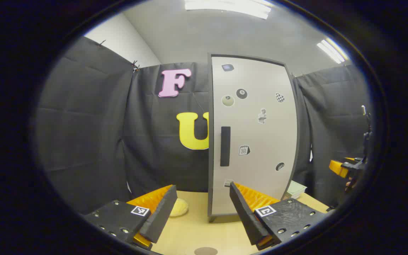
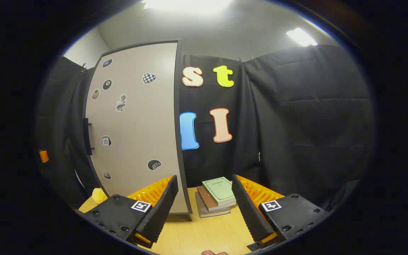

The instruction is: Open the cabinet door with the right hand, grasp the bottle in the cabinet with the left hand and place it on the coaster, then close the cabinet door with the right hand.

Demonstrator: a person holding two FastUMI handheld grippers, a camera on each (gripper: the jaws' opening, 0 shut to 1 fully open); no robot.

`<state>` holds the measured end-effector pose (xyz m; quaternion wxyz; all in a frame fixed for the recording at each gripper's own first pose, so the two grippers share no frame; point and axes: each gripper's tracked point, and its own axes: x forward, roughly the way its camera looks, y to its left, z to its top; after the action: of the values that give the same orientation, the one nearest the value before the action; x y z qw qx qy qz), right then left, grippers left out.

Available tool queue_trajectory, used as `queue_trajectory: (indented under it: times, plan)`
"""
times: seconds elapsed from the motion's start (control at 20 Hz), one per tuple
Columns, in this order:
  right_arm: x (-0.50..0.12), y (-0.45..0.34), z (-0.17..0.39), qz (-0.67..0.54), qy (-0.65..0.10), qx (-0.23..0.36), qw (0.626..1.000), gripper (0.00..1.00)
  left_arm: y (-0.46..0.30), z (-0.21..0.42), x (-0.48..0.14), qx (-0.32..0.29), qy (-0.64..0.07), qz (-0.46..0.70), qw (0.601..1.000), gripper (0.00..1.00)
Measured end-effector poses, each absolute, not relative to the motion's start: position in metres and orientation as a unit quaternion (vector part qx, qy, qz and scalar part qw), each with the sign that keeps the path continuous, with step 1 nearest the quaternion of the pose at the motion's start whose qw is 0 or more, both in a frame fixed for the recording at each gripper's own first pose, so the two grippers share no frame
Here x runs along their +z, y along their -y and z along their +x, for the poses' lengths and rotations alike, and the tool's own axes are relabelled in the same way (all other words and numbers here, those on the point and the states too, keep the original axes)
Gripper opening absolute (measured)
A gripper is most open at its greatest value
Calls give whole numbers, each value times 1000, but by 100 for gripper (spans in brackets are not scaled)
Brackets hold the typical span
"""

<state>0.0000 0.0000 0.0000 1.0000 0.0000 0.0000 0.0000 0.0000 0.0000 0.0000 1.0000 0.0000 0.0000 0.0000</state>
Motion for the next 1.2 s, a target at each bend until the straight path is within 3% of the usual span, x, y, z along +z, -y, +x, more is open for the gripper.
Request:
queue_trajectory:
  times: [0.1, 0.2, 0.25, 0.3, 0.5, 0.55, 0.6, 0.65, 0.7, 0.75, 1.05, 1.2]
  plan:
    - [-3, -9, 8, -12, -14, 14, 1000, 97, -5, 1, -3, 8, -7, -8, 1000, 92]
    - [1, -14, 11, -15, -13, 27, 999, 93, -12, -4, -7, 16, -10, -8, 1000, 89]
    - [2, -16, 11, -17, -11, 32, 999, 97, -15, -4, -9, 19, -13, -9, 1000, 92]
    - [3, -18, 12, -20, -10, 36, 999, 93, -16, -5, -10, 21, -13, -10, 1000, 89]
    - [4, -20, 15, -18, -9, 40, 999, 97, -18, -8, -9, 25, -16, -13, 999, 92]
    - [3, -21, 16, -14, -10, 42, 999, 93, -18, -8, -10, 26, -17, -12, 999, 89]
    - [2, -22, 17, -15, -12, 45, 999, 97, -18, -7, -9, 31, -18, -8, 999, 92]
    - [1, -23, 20, -18, -14, 50, 999, 97, -19, -7, -7, 36, -18, -3, 999, 89]
    - [1, -23, 23, -22, -15, 54, 998, 97, -18, -7, -6, 39, -19, 1, 999, 92]
    - [1, -22, 25, -25, -15, 57, 998, 97, -14, -7, -8, 39, -22, 0, 999, 89]
    - [7, -6, 44, -12, -9, 79, 997, 95, -10, -20, -13, 63, -12, -18, 998, 93]
    - [-2, 4, 47, -24, -24, 79, 996, 98, -17, -17, -26, 81, -16, -18, 996, 89]
